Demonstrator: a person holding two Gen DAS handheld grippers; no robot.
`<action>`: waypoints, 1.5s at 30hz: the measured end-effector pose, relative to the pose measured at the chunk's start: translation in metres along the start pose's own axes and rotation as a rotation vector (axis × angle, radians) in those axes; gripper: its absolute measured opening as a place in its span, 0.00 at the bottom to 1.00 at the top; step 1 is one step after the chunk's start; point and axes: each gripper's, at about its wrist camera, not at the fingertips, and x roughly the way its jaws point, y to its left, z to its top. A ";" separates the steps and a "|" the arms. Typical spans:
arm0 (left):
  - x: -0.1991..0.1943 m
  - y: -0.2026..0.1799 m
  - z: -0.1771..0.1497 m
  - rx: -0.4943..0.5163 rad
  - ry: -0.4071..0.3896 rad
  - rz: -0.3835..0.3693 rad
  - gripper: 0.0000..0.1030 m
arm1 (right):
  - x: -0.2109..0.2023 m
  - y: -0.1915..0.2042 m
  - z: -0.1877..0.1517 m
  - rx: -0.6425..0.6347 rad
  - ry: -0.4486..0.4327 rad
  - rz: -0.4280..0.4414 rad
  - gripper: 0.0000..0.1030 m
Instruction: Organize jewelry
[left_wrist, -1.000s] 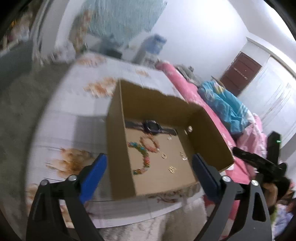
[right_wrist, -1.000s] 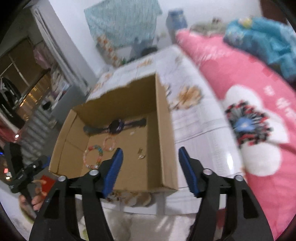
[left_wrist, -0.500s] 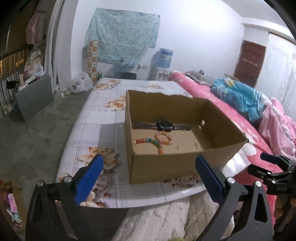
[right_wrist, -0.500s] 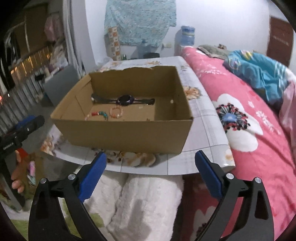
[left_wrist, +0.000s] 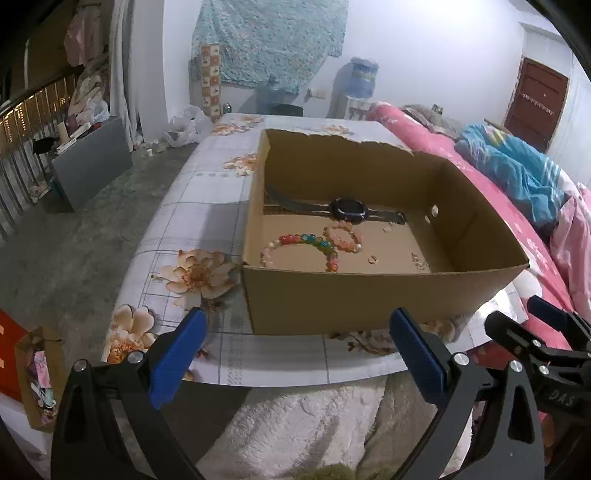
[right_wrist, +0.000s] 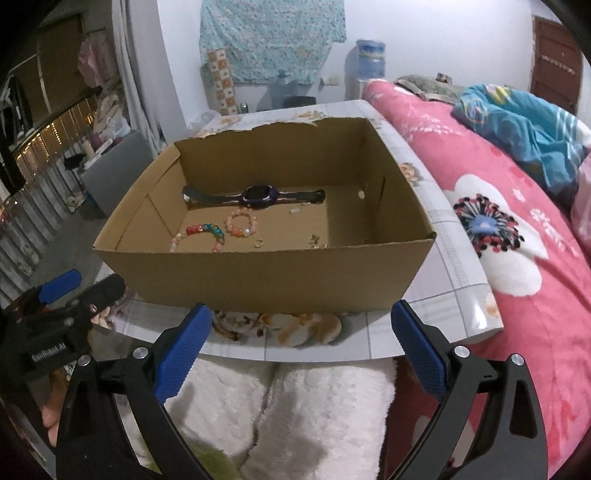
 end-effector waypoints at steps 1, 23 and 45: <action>0.001 -0.002 0.000 0.000 0.008 -0.001 0.95 | 0.000 0.001 0.001 -0.001 0.001 0.002 0.91; 0.016 -0.019 0.001 0.021 0.093 0.010 0.94 | 0.009 -0.002 0.002 -0.016 0.036 -0.011 0.91; 0.018 -0.022 0.002 0.026 0.099 0.017 0.94 | 0.011 -0.006 0.000 0.001 0.045 -0.004 0.91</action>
